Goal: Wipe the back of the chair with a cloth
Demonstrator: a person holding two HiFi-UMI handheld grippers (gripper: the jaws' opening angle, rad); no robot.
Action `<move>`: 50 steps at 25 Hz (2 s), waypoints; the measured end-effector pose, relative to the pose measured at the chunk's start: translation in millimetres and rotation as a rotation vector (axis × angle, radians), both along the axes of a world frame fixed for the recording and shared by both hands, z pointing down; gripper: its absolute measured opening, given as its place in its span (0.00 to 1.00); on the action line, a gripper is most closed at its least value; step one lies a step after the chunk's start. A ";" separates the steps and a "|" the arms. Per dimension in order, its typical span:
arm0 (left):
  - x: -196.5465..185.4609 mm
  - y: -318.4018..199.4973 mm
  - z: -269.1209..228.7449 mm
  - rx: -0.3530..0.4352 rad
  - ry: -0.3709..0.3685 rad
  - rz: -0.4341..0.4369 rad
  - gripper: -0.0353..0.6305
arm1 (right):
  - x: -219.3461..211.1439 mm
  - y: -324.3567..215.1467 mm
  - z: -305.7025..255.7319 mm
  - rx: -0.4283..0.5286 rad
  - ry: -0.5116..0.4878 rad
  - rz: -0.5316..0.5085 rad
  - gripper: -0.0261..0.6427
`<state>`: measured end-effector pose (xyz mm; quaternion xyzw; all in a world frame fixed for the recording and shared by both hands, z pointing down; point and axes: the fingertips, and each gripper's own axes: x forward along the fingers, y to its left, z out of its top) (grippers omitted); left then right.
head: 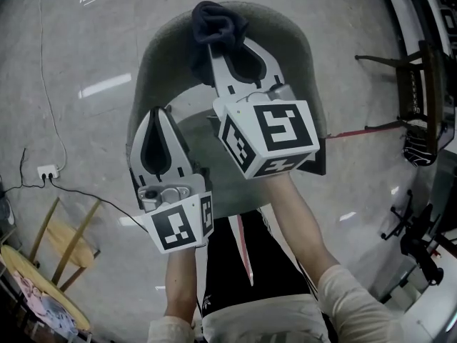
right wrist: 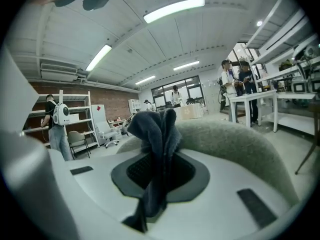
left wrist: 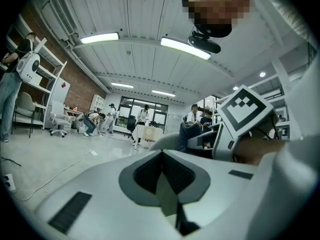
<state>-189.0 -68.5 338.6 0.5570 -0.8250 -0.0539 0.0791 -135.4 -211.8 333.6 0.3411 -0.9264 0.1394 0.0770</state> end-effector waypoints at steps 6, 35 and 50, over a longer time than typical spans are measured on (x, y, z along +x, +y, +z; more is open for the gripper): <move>22.4 -15.9 2.7 -0.009 0.007 0.053 0.08 | 38.8 -21.8 -1.7 0.006 0.014 0.088 0.13; 53.0 -14.9 7.2 -0.023 -0.011 0.075 0.08 | 122.0 -27.1 -3.0 0.038 0.043 0.199 0.13; -2.2 64.5 17.8 -0.056 -0.024 -0.159 0.08 | -20.3 96.5 24.0 0.028 0.006 -0.286 0.13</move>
